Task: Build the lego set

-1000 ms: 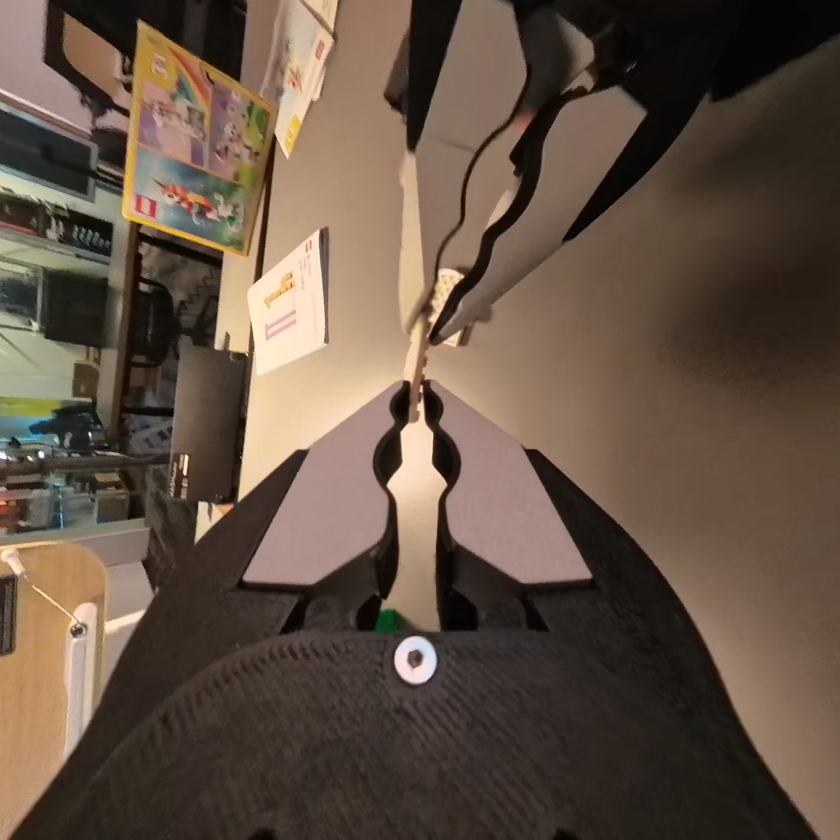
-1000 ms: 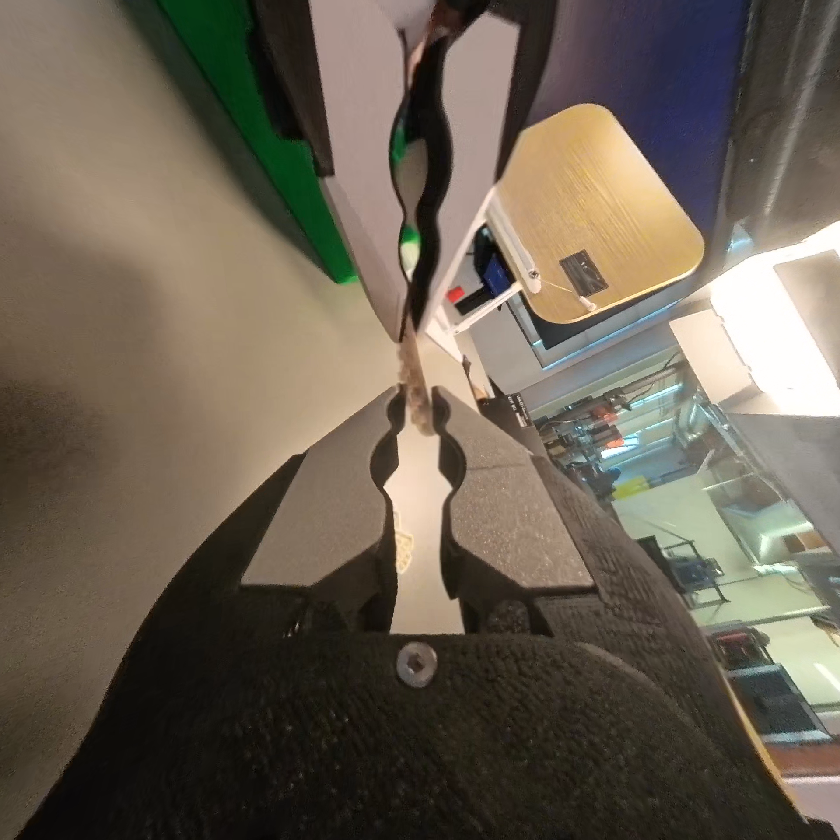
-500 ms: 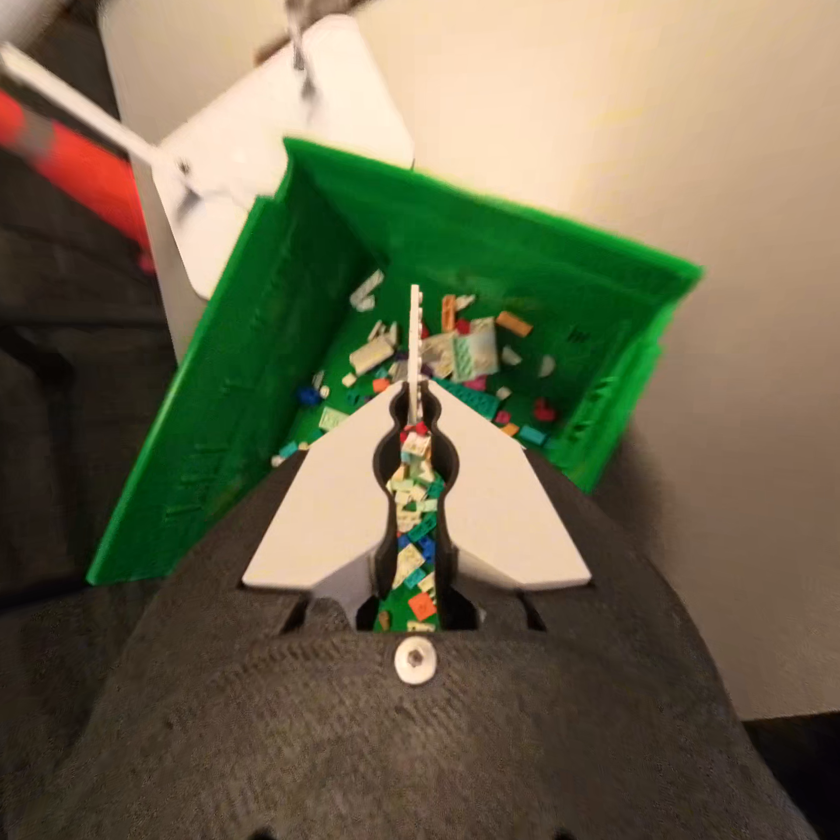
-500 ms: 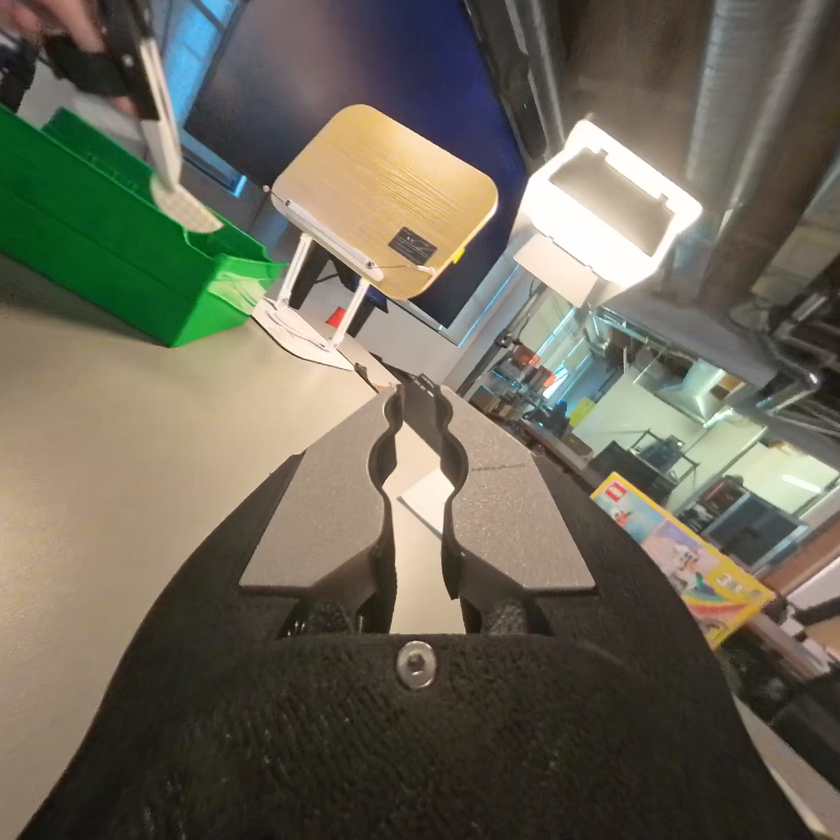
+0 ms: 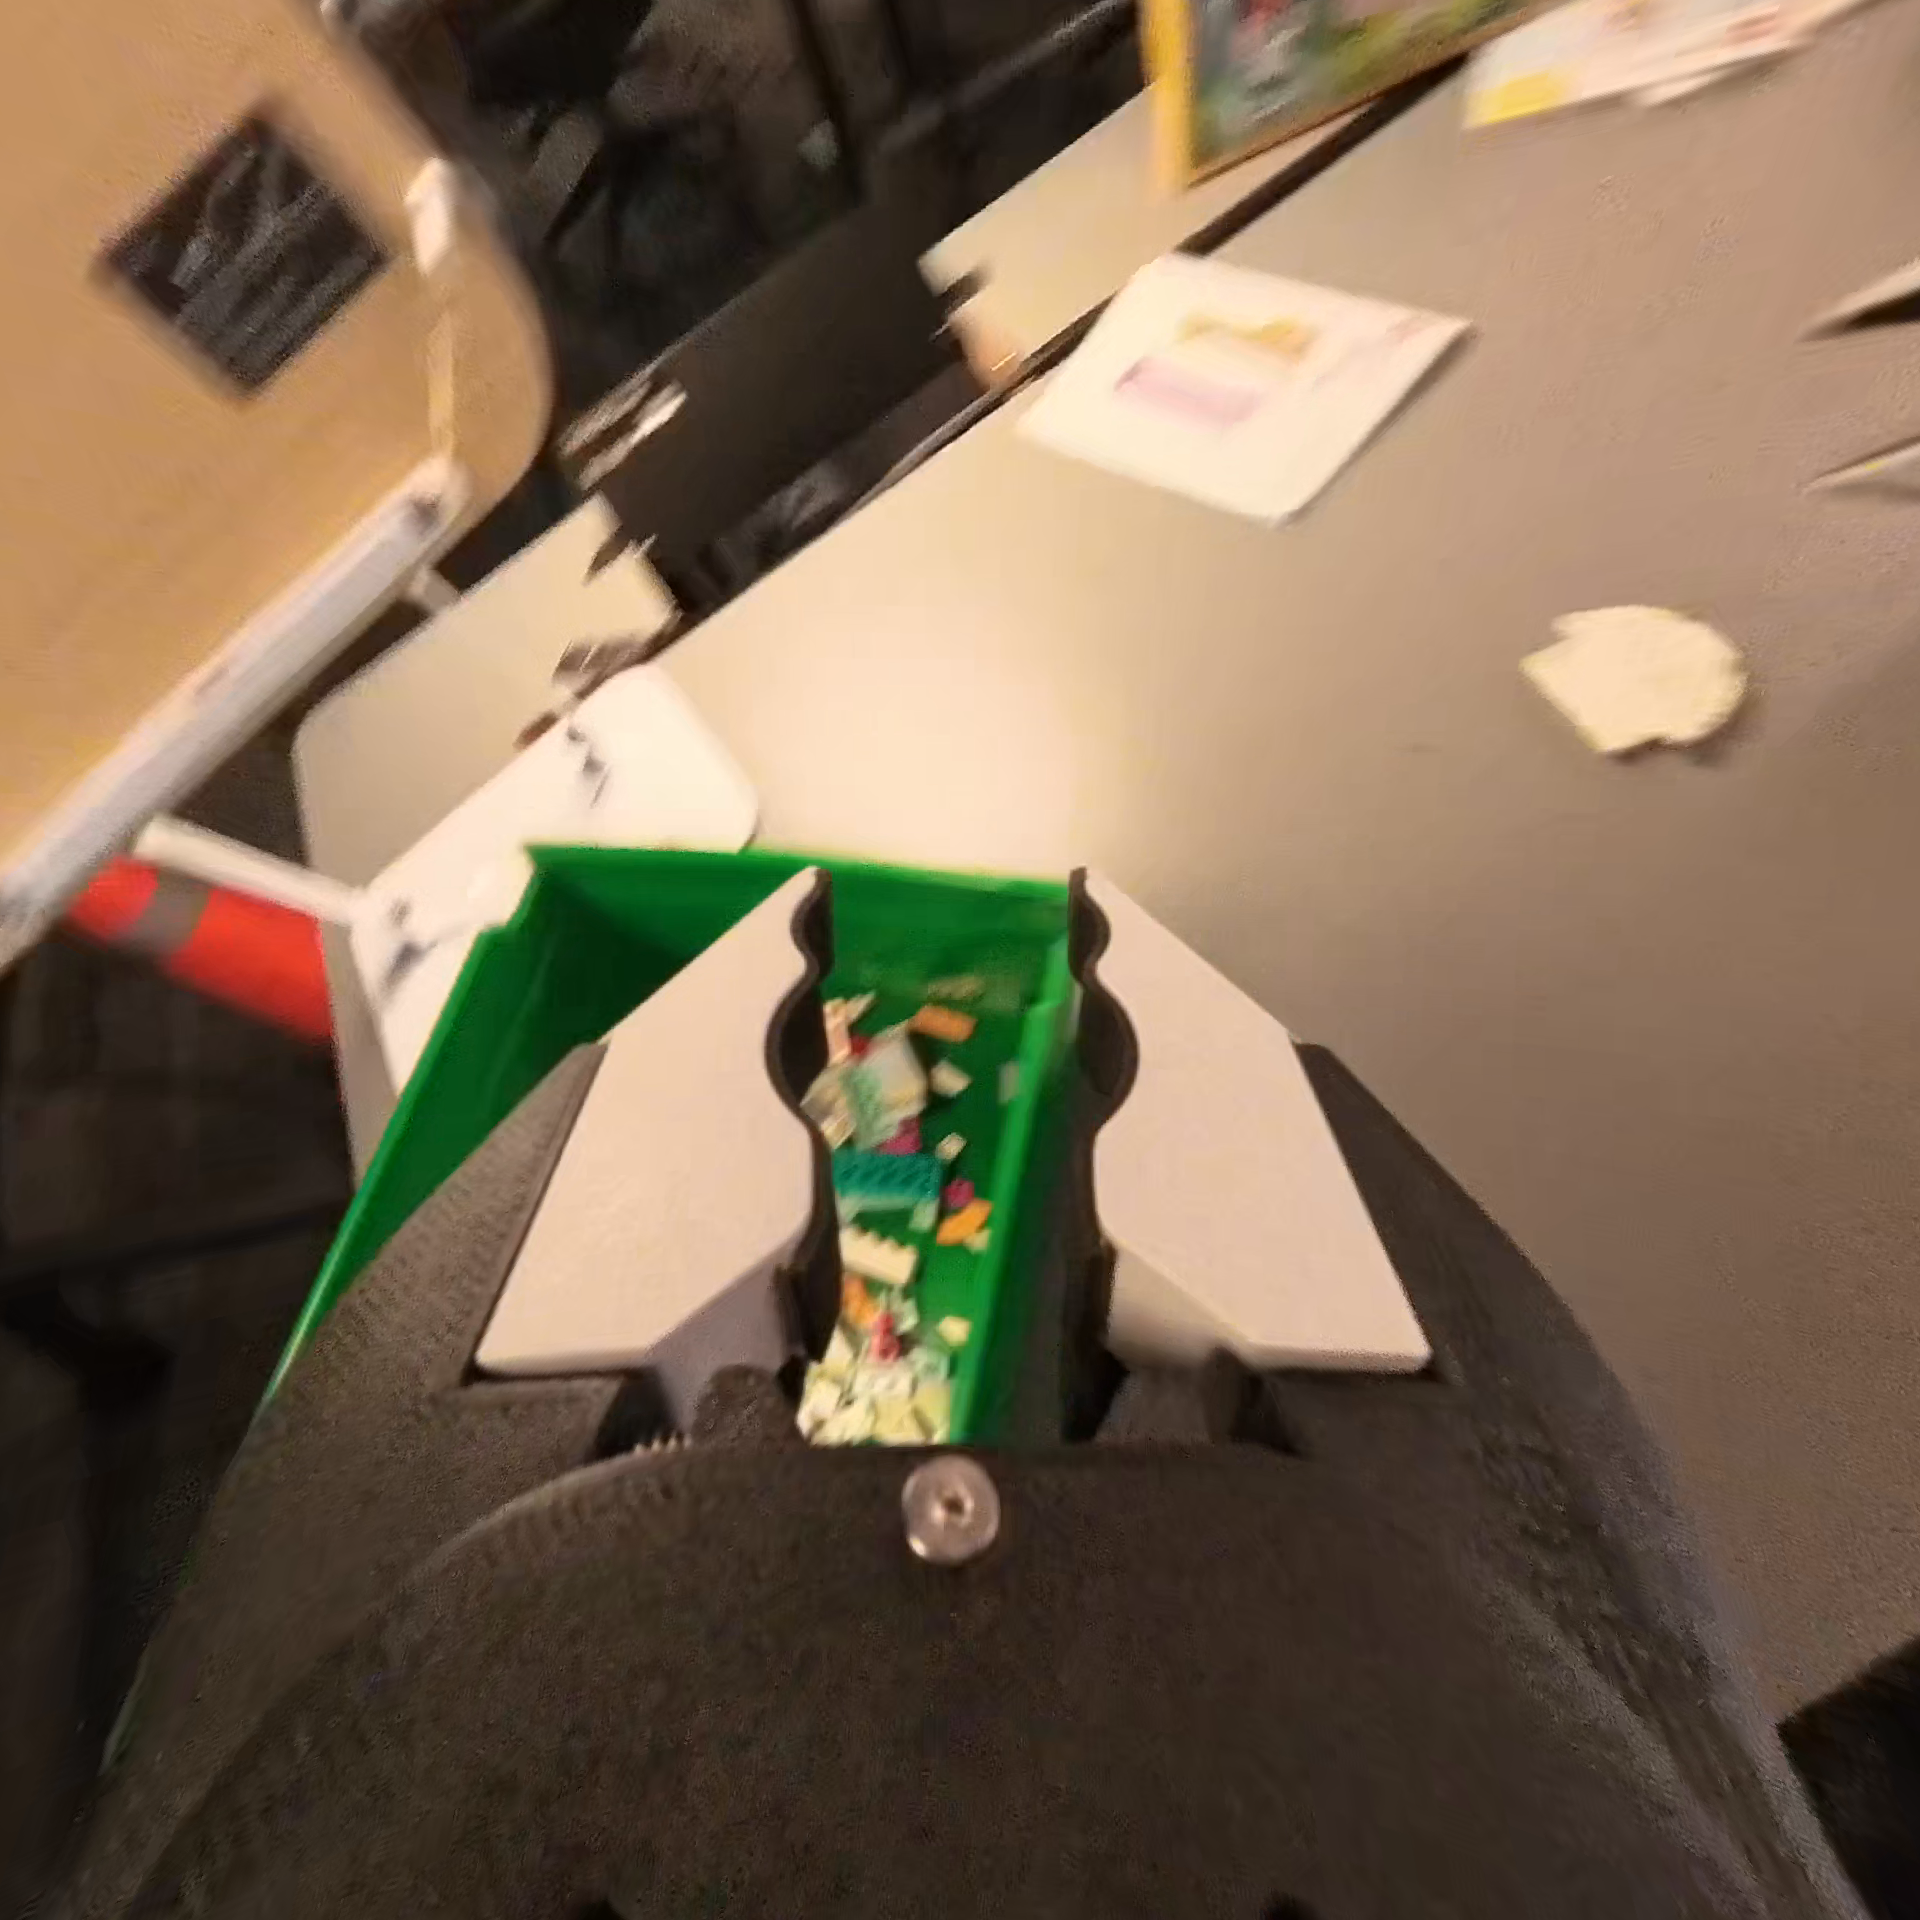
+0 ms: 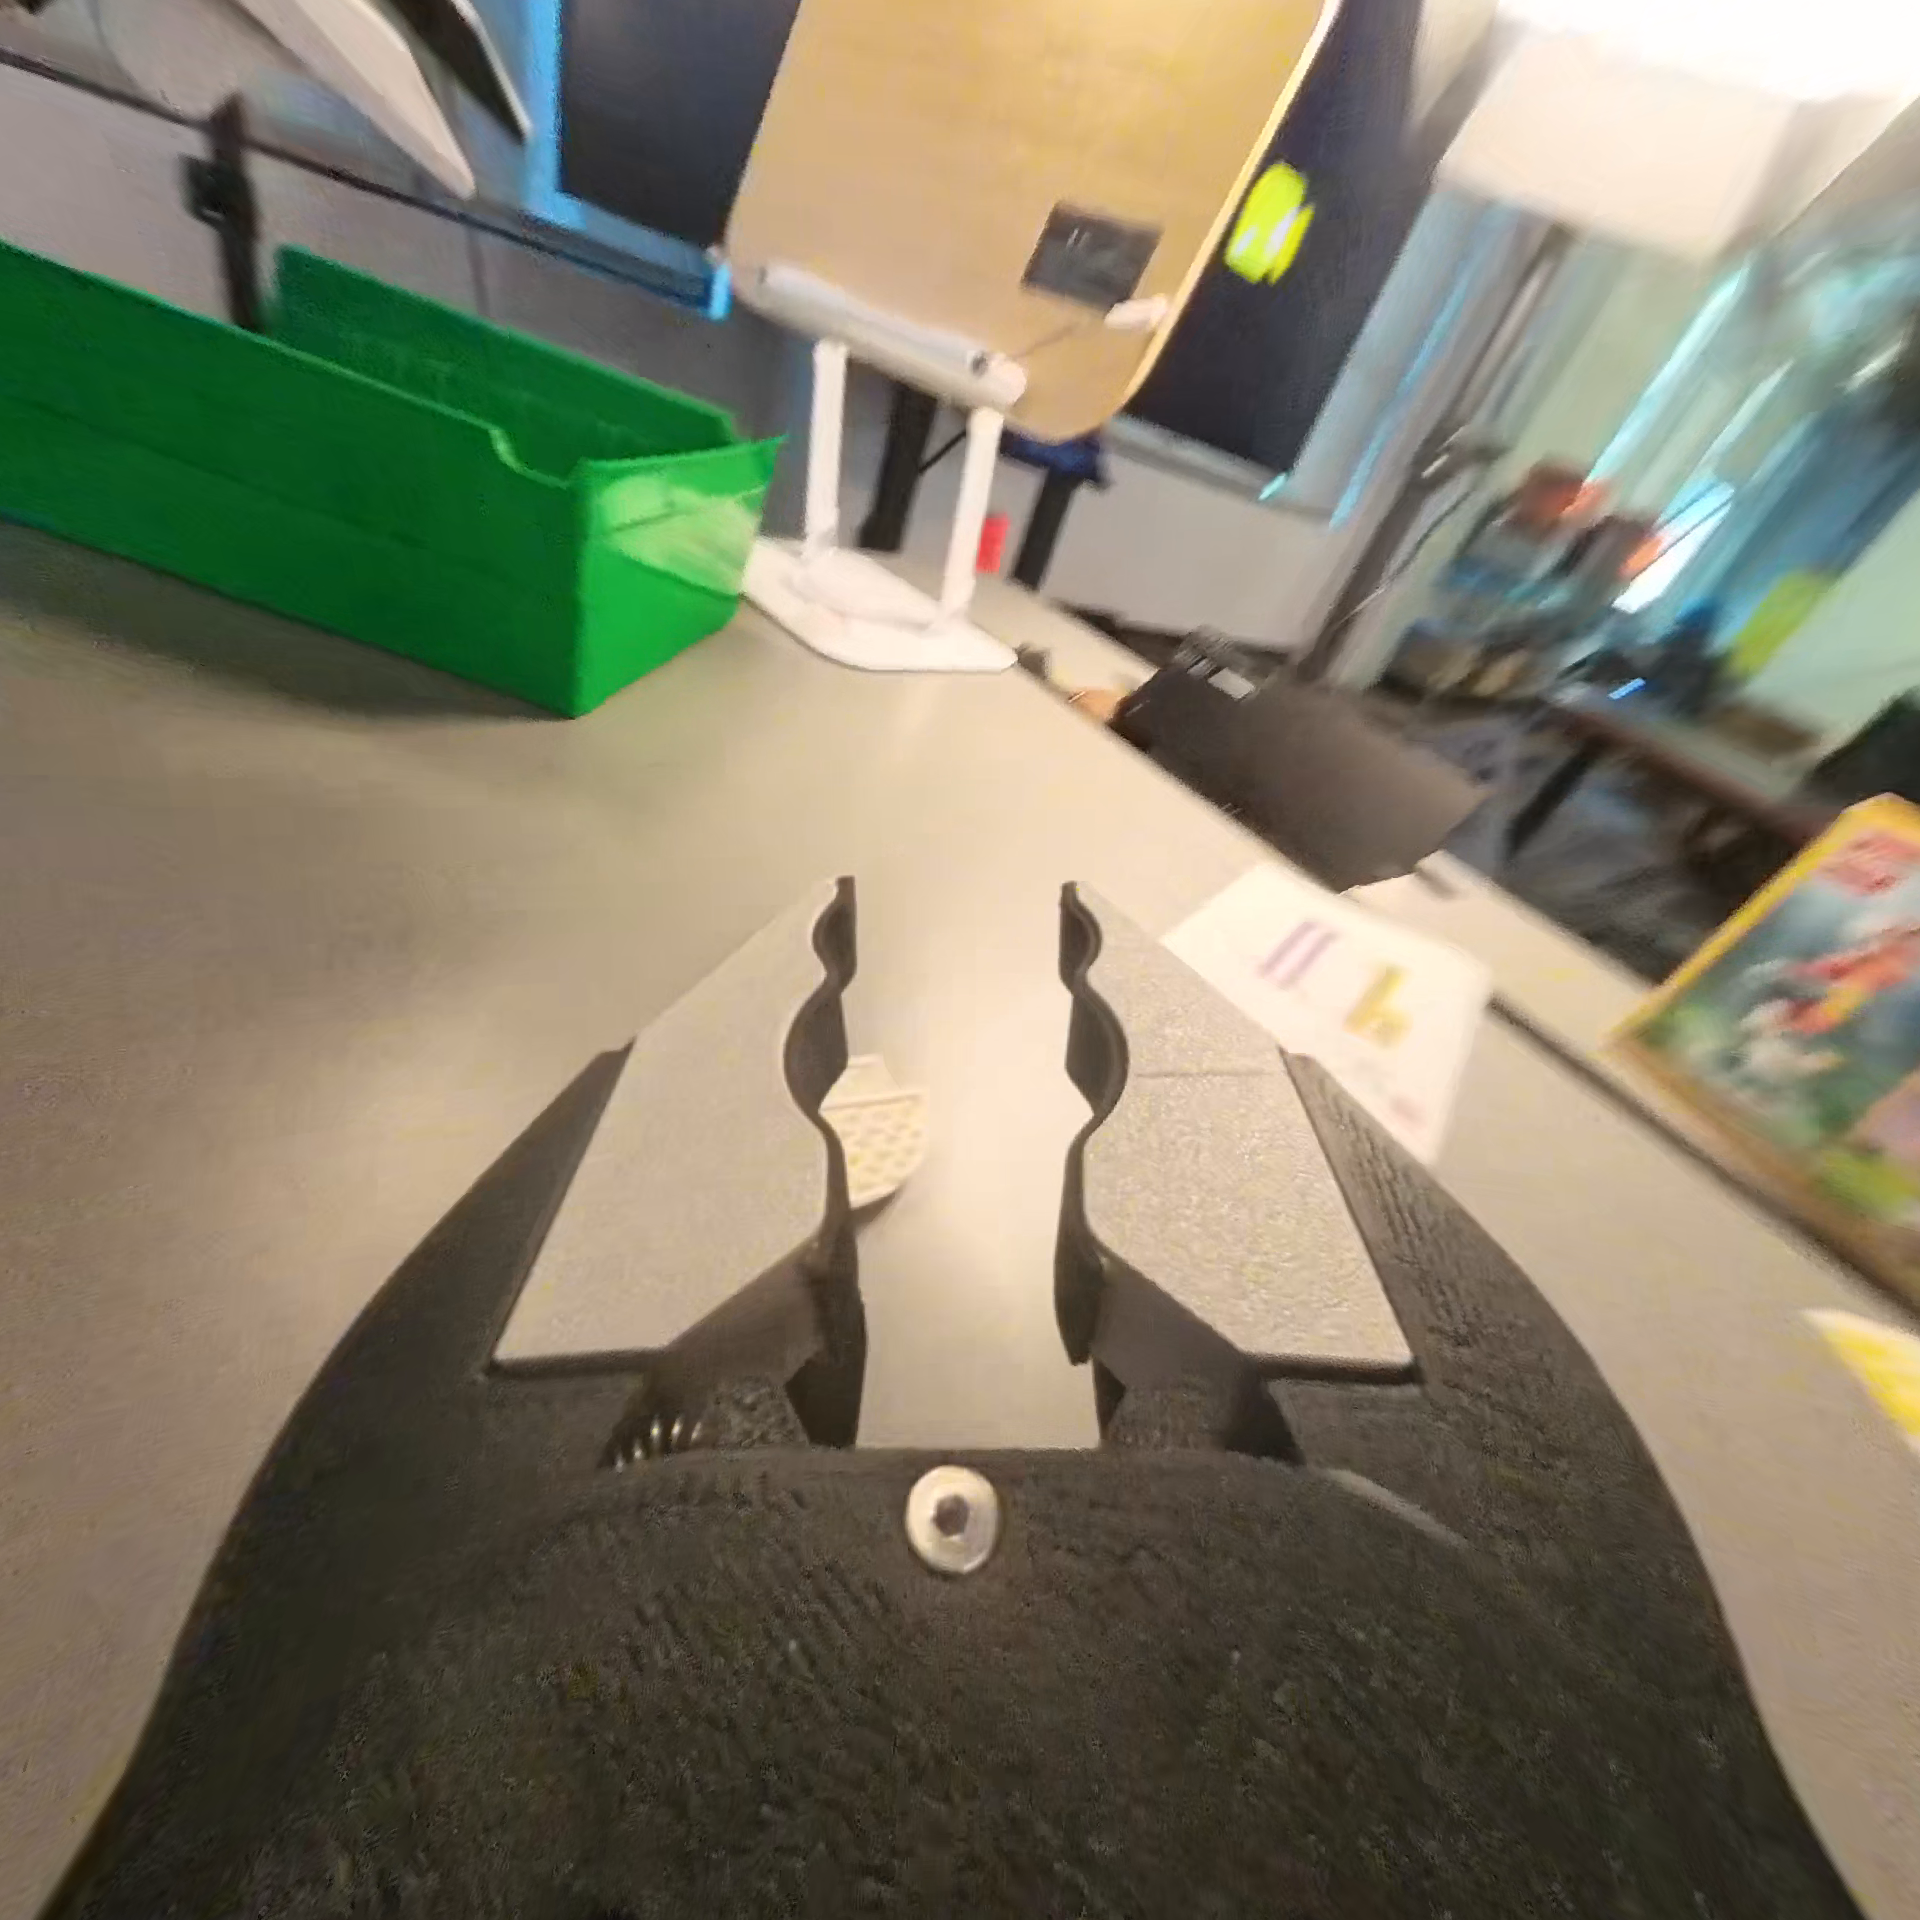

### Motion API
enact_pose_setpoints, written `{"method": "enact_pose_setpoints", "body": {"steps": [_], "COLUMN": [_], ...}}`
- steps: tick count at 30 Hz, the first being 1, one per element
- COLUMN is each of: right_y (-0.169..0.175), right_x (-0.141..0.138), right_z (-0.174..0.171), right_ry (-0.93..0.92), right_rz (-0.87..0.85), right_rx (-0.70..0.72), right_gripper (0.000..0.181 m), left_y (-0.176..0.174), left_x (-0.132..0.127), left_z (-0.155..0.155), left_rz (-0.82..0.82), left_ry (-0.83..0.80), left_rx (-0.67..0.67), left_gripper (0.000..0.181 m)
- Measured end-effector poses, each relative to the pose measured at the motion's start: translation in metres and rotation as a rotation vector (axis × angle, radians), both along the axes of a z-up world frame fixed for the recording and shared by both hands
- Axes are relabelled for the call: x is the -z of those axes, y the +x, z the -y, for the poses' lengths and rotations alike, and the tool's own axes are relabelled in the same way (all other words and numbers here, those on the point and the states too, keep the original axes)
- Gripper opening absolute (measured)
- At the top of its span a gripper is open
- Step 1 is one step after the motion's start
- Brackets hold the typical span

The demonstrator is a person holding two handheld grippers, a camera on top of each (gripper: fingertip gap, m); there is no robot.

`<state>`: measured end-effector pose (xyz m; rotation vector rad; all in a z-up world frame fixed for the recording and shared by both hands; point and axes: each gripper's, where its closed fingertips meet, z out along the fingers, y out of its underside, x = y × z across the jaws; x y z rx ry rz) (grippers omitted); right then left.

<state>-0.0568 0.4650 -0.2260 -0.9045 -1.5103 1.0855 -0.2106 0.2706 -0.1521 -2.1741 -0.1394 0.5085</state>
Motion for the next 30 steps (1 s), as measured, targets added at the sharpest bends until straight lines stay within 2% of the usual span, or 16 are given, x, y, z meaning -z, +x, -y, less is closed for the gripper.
{"method": "enact_pose_setpoints", "body": {"steps": [3,6,8,12,16,18,21,23,25,28,30], "right_y": [-0.006,-0.007,-0.006,-0.009,-0.009,-0.011,-0.011,-0.012,-0.014,-0.015,-0.016], "right_x": [0.025,0.041,0.055,0.073,0.091,0.091,0.089,0.083,0.073,0.055,0.054], "right_z": [0.011,0.014,0.014,0.013,0.016,0.015,0.018,0.02,0.021,0.025,0.023], "right_ry": [-0.104,-0.145,-0.179,-0.208,-0.204,-0.209,-0.231,-0.195,-0.152,-0.092,-0.105], "right_rz": [0.19,0.316,0.429,0.556,0.688,0.687,0.694,0.645,0.563,0.419,0.421], "right_rx": [-0.073,-0.092,-0.094,-0.085,-0.097,-0.1,-0.137,-0.158,-0.175,-0.206,-0.198], "right_gripper": [0.054,0.061,0.074,0.084,0.083,0.073,0.041,0.02,0.0,0.002,0.006], "left_y": [0.054,0.083,0.098,0.114,0.109,0.105,0.103,0.103,0.108,0.116,0.124], "left_x": [0.002,0.017,0.028,0.041,0.045,0.046,0.05,0.061,0.079,0.097,0.101], "left_z": [-0.033,-0.062,-0.083,-0.122,-0.148,-0.153,-0.152,-0.151,-0.15,-0.149,-0.149], "left_rz": [-0.071,-0.107,-0.049,0.131,0.252,0.321,0.436,0.504,0.548,0.551,0.566], "left_ry": [0.017,0.044,0.088,0.233,0.372,0.426,0.488,0.478,0.396,0.287,0.252], "left_rx": [0.207,0.322,0.393,0.497,0.534,0.54,0.561,0.566,0.587,0.623,0.647], "left_gripper": [0.038,0.029,0.03,0.035,0.034,0.033,0.033,0.033,0.035,0.041,0.041]}}
